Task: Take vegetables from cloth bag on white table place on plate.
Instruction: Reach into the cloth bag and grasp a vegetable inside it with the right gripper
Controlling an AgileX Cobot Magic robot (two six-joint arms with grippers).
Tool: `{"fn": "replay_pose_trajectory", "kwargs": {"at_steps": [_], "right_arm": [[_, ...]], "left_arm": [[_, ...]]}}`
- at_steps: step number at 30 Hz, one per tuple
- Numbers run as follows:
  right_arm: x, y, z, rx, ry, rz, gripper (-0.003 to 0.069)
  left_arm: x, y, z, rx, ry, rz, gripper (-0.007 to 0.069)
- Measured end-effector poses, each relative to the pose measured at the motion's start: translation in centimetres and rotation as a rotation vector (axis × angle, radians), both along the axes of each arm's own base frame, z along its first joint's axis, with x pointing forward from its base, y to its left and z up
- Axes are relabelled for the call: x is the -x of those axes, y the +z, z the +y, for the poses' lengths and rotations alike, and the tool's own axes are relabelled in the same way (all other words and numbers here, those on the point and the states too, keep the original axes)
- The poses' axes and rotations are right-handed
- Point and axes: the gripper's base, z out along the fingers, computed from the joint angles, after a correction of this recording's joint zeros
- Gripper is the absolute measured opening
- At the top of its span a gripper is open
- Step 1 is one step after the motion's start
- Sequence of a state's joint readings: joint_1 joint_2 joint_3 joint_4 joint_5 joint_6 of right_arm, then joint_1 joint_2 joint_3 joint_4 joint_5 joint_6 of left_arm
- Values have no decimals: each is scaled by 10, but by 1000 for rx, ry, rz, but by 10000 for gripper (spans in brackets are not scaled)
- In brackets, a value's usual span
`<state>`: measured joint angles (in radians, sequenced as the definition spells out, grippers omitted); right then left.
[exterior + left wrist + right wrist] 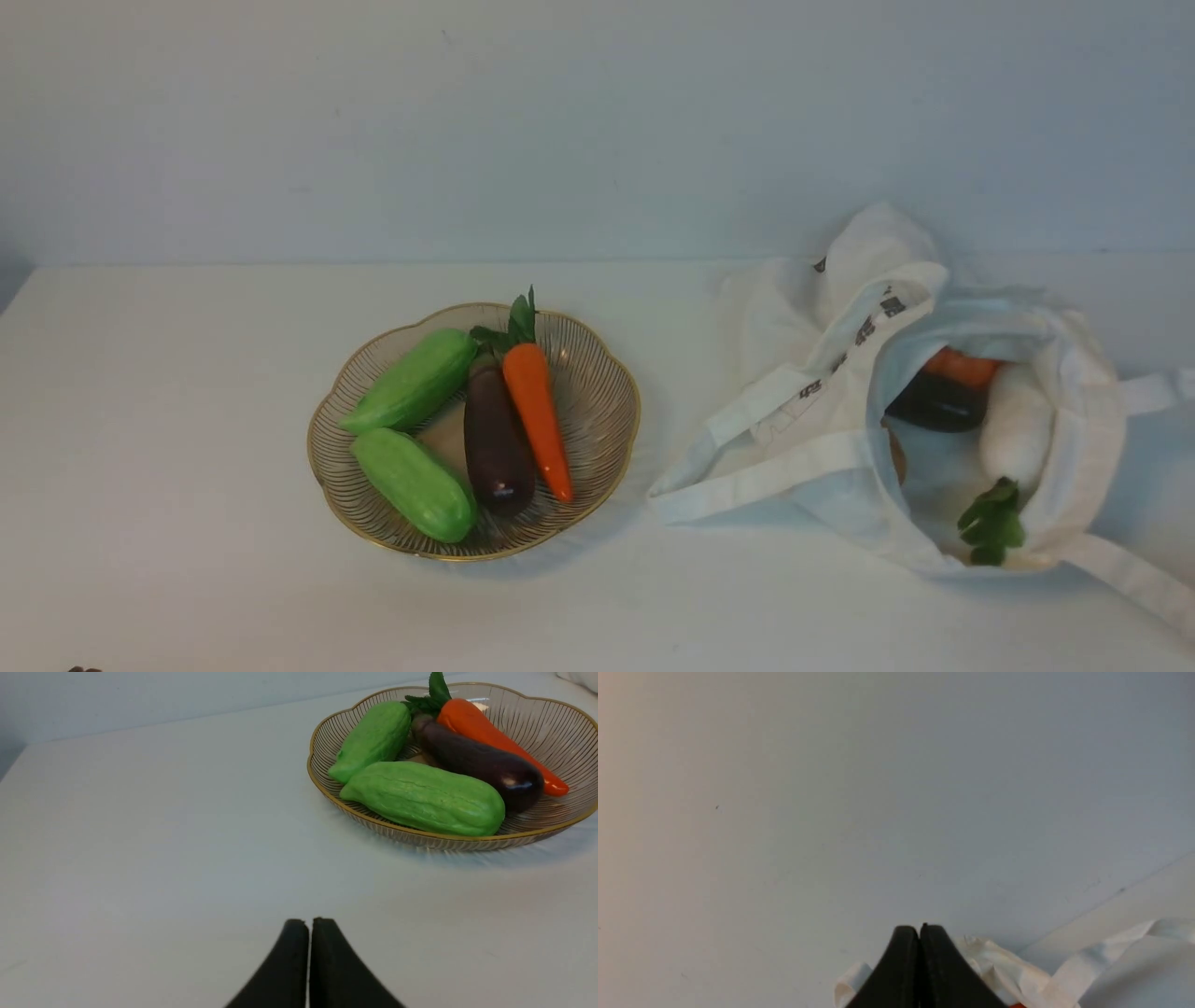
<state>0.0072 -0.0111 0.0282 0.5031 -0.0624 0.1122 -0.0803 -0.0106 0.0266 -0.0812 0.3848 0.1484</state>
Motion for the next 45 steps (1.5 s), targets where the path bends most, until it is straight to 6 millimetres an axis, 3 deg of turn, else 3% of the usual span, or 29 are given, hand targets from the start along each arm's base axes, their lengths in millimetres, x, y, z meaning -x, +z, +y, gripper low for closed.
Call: {"fn": "replay_pose_trajectory", "kwargs": {"at_steps": [4,6,10,11,13,15,18,24,25,29,38,41,45], "right_arm": [[2,6,-3,-30,-31,-66,-15],[5,18,-6,-42,-53,-138,-15],[14,77,2,66,3,-171,-15],[14,82,2,73,2,-177,-15],[1,122,10,190,72,7,-15],[-12,132,13,248,111,156,-15],[-50,140,16,385,185,471,-15],[-106,121,20,459,329,894,-15],[-130,109,21,444,369,1006,-15],[-163,87,22,438,414,1133,-15],[-219,36,34,469,410,1196,8],[-235,19,36,497,395,1196,52],[-255,-4,35,528,378,1240,165]], "left_arm": [[0,0,0,0,0,0,-8],[0,0,0,0,0,0,-8],[0,0,0,0,0,0,-8],[0,0,0,0,0,0,-8],[0,0,0,0,0,0,-8],[0,0,0,0,0,0,-8],[0,0,0,0,0,0,-8],[0,0,0,0,0,0,-8],[0,0,0,0,0,0,-8],[0,0,0,0,0,0,-8],[0,0,0,0,0,0,-8],[0,0,0,0,0,0,-8],[0,0,0,0,0,0,-8]]}}
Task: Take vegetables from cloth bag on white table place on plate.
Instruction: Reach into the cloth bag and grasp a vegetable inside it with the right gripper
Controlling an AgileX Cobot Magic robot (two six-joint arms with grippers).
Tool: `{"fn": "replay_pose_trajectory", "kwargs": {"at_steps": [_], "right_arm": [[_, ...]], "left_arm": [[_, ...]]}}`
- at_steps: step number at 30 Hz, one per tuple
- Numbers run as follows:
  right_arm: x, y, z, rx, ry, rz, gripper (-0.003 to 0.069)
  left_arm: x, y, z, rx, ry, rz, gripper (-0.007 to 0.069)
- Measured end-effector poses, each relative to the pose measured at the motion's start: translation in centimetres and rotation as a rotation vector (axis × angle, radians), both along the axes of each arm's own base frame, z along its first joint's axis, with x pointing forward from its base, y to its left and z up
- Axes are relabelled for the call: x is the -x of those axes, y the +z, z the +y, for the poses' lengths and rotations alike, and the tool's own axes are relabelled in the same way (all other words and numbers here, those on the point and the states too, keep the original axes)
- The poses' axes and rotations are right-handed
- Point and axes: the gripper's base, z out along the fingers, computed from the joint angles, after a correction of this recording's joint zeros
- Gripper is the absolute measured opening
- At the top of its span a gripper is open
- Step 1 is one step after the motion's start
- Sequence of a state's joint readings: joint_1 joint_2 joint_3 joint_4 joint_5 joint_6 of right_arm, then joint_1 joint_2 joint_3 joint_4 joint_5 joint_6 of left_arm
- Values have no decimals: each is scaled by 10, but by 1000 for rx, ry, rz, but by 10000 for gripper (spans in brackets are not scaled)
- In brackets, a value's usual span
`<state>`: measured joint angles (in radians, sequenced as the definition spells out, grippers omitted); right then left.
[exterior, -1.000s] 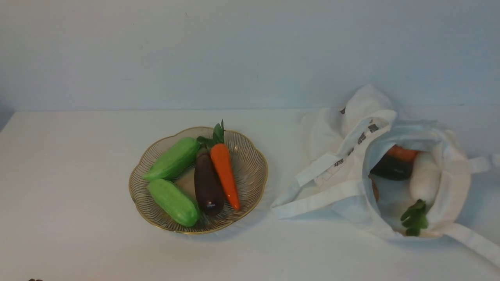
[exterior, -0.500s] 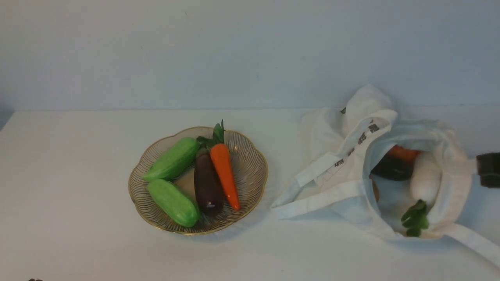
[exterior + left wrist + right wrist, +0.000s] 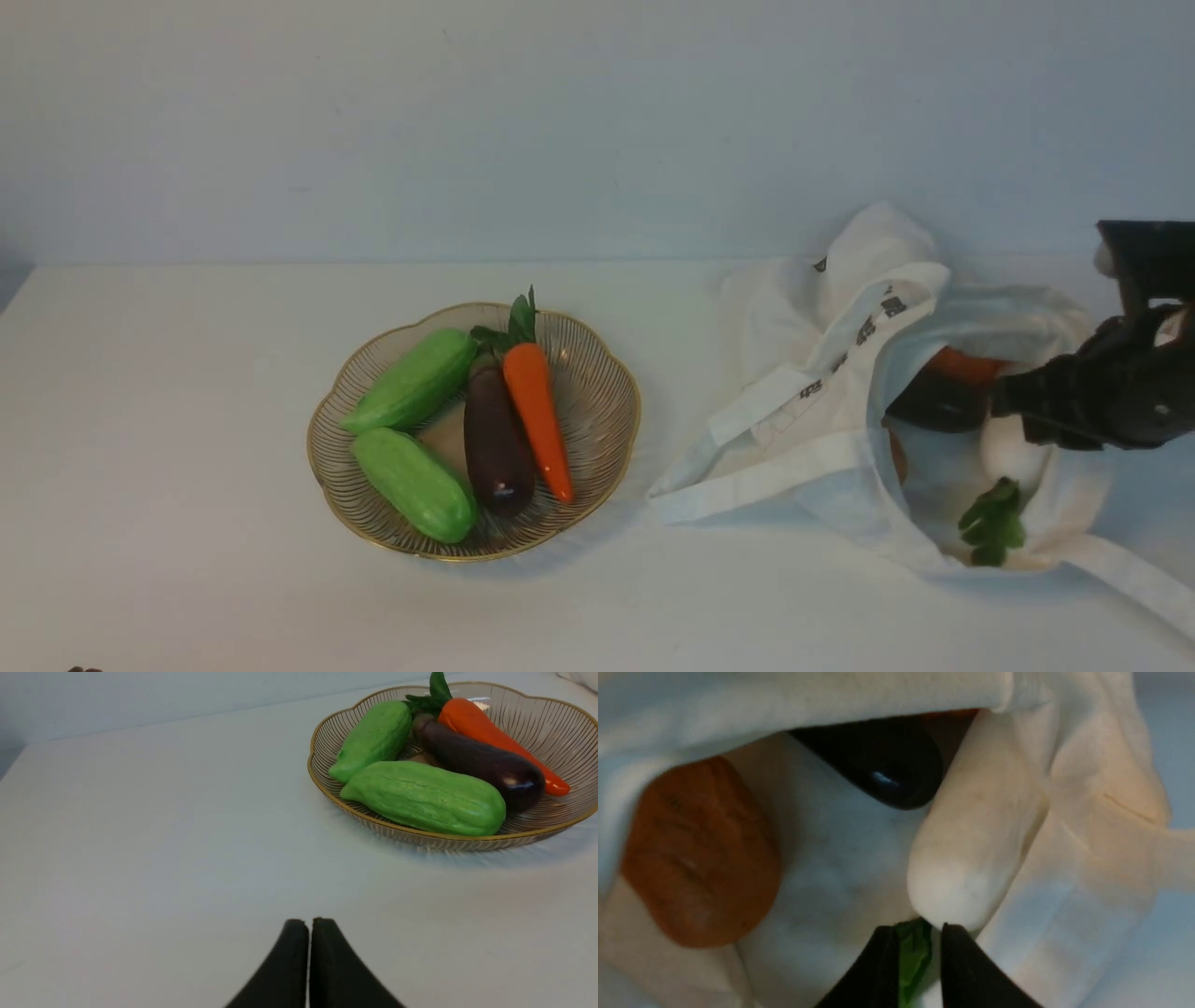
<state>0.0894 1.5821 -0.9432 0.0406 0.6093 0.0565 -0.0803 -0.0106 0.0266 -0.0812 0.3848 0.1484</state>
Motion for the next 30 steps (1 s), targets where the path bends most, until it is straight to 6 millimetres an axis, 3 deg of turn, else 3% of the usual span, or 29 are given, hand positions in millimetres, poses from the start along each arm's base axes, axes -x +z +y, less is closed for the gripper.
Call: {"fn": "replay_pose_trajectory", "kwargs": {"at_steps": [9,13,26,30], "right_arm": [[-39,-37,0,28,-26,49,470],[-44,-50,0,35,-47,77,532],[-51,-70,-1,18,-114,84,549],[-51,-71,-1,18,-117,88,498]], "left_arm": [[0,0,0,0,0,0,-8],[0,0,0,0,0,0,-8],[0,0,0,0,0,0,-8],[0,0,0,0,0,0,-8]]}}
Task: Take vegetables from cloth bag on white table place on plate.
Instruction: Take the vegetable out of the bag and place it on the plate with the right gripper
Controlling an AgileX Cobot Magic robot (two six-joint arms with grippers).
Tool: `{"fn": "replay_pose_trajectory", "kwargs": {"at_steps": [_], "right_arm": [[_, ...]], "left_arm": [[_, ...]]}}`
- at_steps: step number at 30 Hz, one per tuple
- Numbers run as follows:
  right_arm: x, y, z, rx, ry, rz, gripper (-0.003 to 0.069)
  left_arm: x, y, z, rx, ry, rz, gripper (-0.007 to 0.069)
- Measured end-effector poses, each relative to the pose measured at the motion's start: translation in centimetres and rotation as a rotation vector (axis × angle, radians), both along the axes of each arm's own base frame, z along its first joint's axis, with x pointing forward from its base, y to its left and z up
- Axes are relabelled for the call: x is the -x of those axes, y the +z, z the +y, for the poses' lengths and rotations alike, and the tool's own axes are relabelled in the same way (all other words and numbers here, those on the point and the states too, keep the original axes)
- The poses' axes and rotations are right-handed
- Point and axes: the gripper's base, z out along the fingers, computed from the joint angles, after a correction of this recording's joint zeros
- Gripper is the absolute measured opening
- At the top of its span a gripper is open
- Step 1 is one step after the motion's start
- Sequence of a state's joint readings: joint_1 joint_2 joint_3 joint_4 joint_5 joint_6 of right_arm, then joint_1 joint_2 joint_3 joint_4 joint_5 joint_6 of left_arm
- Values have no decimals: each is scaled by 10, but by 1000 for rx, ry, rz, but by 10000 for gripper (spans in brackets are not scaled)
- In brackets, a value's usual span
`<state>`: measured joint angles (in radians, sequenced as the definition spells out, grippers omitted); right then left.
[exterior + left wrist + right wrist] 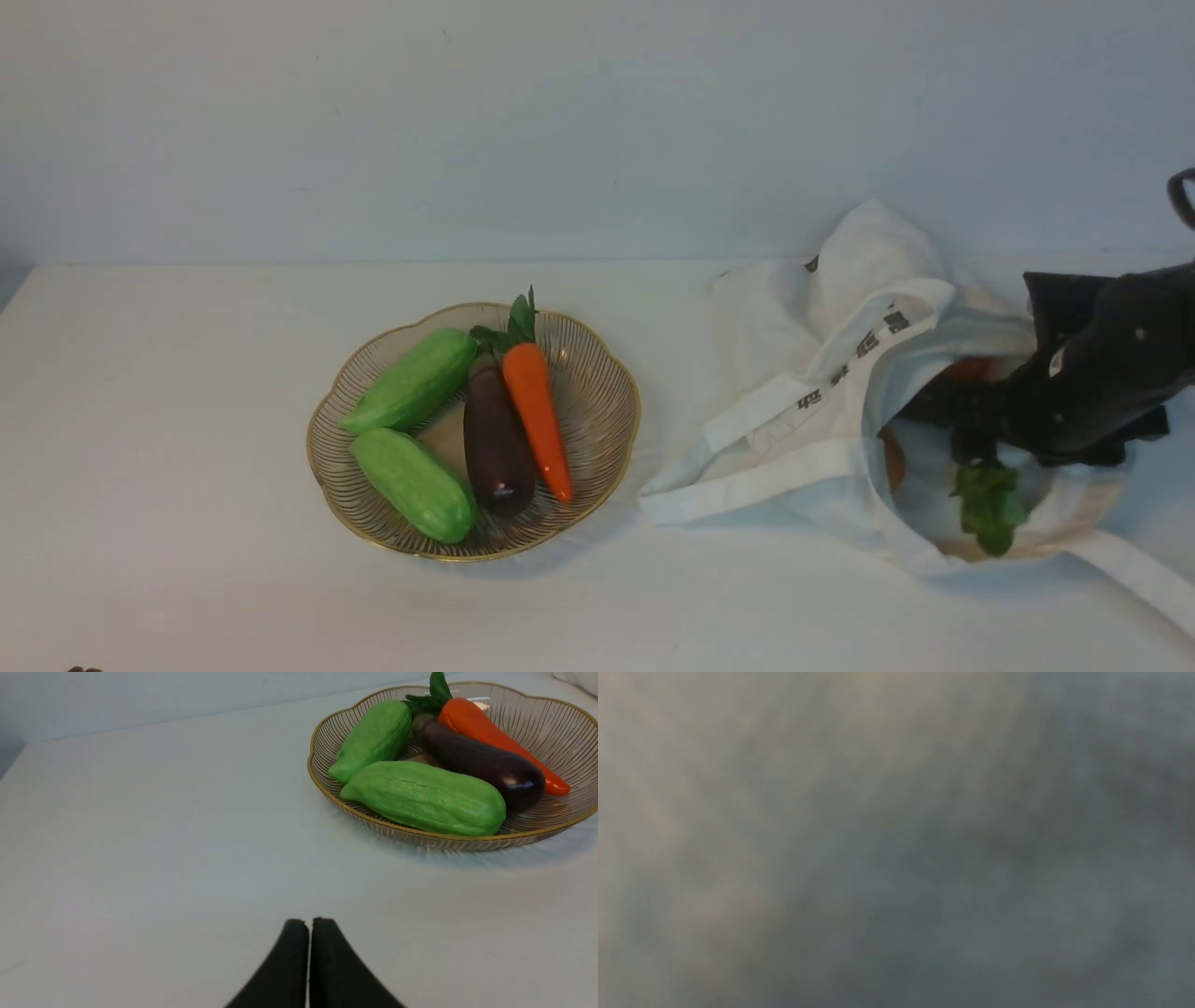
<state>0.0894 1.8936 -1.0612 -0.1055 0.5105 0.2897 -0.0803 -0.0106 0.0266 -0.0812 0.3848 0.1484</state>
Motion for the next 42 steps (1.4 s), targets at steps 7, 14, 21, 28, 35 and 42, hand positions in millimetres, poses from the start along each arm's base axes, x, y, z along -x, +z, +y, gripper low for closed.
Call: {"fn": "replay_pose_trajectory", "kwargs": {"at_steps": [7,14,21,28,35,42], "right_arm": [[13,23,-2,26,21,48,496],[47,86,-1,2,52,55,496],[82,124,10,-118,147,99,496],[107,143,23,-256,275,161,496],[126,180,46,-484,500,-32,496],[113,187,97,-495,736,-222,496]], "left_arm": [[0,0,0,0,0,0,-8],[0,0,0,0,0,0,-8],[0,0,0,0,0,0,-8],[0,0,0,0,0,0,-8],[0,0,0,0,0,0,-8],[0,0,0,0,0,0,-8]]}}
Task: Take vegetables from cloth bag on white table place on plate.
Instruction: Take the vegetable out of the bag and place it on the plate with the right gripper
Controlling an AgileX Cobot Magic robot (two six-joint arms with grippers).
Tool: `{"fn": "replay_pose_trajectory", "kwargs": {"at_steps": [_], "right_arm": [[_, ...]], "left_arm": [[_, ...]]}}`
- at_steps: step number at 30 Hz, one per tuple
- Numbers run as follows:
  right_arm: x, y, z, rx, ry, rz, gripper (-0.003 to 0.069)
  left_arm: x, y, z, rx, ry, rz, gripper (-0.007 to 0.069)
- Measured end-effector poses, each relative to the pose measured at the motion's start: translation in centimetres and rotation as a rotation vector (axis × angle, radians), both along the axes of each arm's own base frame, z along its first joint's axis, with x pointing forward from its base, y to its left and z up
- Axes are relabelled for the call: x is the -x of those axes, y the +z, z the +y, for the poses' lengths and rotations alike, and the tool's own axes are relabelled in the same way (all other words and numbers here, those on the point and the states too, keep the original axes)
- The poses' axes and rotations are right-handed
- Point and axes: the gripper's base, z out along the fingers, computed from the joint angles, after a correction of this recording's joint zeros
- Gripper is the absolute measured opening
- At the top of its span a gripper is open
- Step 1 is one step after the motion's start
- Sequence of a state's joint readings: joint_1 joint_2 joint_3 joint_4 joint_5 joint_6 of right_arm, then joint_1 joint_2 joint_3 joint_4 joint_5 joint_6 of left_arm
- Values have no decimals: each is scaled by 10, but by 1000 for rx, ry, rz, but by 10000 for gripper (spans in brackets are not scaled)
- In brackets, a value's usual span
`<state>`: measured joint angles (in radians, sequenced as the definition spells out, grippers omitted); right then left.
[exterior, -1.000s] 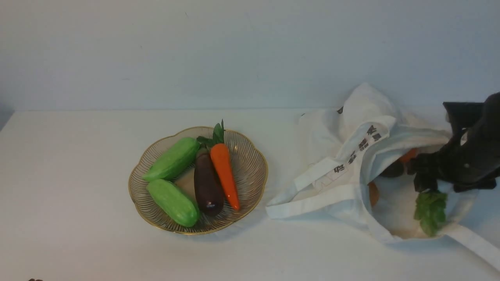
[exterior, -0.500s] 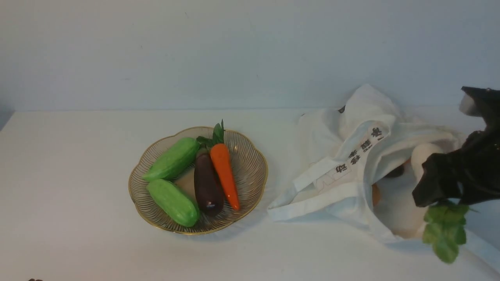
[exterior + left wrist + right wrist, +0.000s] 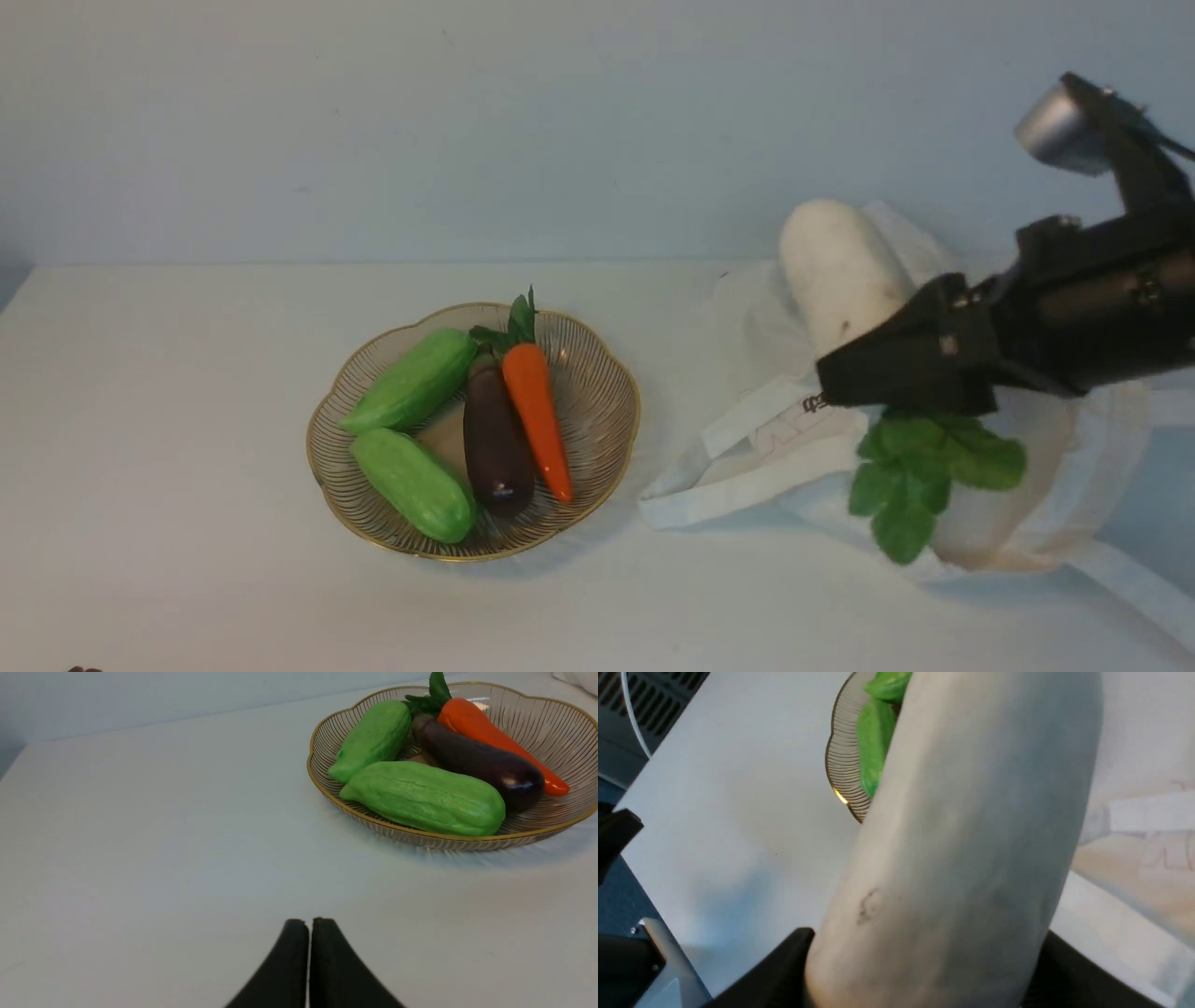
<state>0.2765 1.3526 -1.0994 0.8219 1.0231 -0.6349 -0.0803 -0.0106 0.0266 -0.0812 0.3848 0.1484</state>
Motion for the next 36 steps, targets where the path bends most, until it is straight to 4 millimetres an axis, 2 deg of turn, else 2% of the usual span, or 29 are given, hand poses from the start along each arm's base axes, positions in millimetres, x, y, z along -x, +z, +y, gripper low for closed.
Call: {"fn": "replay_pose_trajectory", "kwargs": {"at_steps": [7,11,14,15,17,18,19,22,25,30,36], "right_arm": [[-39,-4,69,139,140,-122,496],[-71,-24,104,207,184,-140,496],[-91,-42,121,222,174,-112,496],[-93,-44,123,222,171,-109,496],[-113,-64,133,233,140,-72,496],[-114,-66,134,234,135,-66,496],[-126,-81,140,251,119,-47,496],[-141,-103,146,280,101,-20,496],[-148,-115,150,291,83,2,496],[-150,-119,151,293,72,19,505],[-147,-118,151,299,82,35,590]], "left_arm": [[0,0,0,0,0,0,-8],[0,0,0,0,0,0,-8],[0,0,0,0,0,0,-8],[0,0,0,0,0,0,-8],[0,0,0,0,0,0,-8],[0,0,0,0,0,0,-8],[0,0,0,0,0,0,-8],[0,0,0,0,0,0,-8],[0,0,0,0,0,0,-8],[0,0,0,0,0,0,-8],[0,0,0,0,0,0,-8]]}}
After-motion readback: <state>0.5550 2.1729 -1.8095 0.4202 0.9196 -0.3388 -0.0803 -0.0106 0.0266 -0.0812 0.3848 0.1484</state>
